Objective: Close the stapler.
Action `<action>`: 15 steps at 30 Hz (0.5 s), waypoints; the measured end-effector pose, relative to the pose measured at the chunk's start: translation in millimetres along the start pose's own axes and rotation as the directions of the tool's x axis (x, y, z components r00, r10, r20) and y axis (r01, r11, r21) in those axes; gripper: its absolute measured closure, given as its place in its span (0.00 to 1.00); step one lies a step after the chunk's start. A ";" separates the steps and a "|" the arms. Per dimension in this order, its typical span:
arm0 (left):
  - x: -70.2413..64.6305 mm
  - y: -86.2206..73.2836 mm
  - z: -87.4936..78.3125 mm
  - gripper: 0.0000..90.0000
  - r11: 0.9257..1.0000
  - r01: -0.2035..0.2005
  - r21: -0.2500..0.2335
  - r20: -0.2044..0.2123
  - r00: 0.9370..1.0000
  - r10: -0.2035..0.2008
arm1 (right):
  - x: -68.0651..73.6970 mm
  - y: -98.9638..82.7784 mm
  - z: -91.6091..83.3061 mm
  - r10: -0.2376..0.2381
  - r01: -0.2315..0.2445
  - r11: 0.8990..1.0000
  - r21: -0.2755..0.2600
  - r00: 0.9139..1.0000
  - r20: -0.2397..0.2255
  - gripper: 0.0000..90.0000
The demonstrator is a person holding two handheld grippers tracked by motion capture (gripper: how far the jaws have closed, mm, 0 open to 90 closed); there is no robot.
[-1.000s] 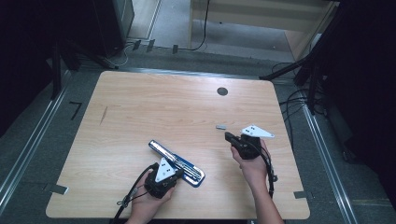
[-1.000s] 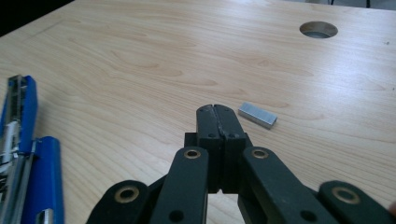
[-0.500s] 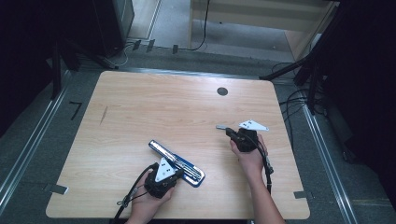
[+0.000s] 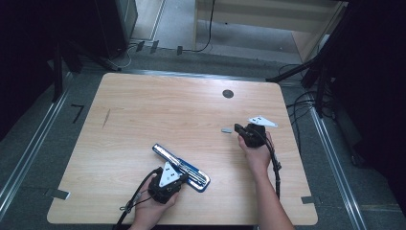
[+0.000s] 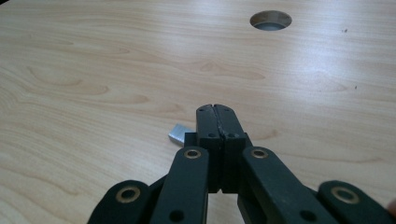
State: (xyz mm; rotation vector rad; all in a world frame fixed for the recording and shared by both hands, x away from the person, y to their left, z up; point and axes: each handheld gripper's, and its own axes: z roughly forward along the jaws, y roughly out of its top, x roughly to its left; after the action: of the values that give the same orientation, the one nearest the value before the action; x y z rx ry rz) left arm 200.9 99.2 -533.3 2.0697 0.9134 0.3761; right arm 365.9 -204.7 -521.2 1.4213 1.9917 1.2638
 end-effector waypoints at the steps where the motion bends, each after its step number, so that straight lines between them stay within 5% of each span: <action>1: 0.0 0.0 0.1 1.00 1.000 0.001 0.000 0.001 1.000 -0.001 | -0.2 1.9 2.6 -0.005 0.005 1.000 0.007 1.000 0.001 1.00; 15: 0.0 -0.2 0.1 1.00 1.000 -0.001 -0.002 0.002 1.000 0.001 | -3.4 4.2 36.6 -0.021 0.018 0.993 0.115 1.000 0.023 1.00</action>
State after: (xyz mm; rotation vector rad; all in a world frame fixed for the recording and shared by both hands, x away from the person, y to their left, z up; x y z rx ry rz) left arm 200.8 99.2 -533.5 2.0686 0.9109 0.3757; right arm 396.3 -191.2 -537.3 1.4584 2.0867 1.1351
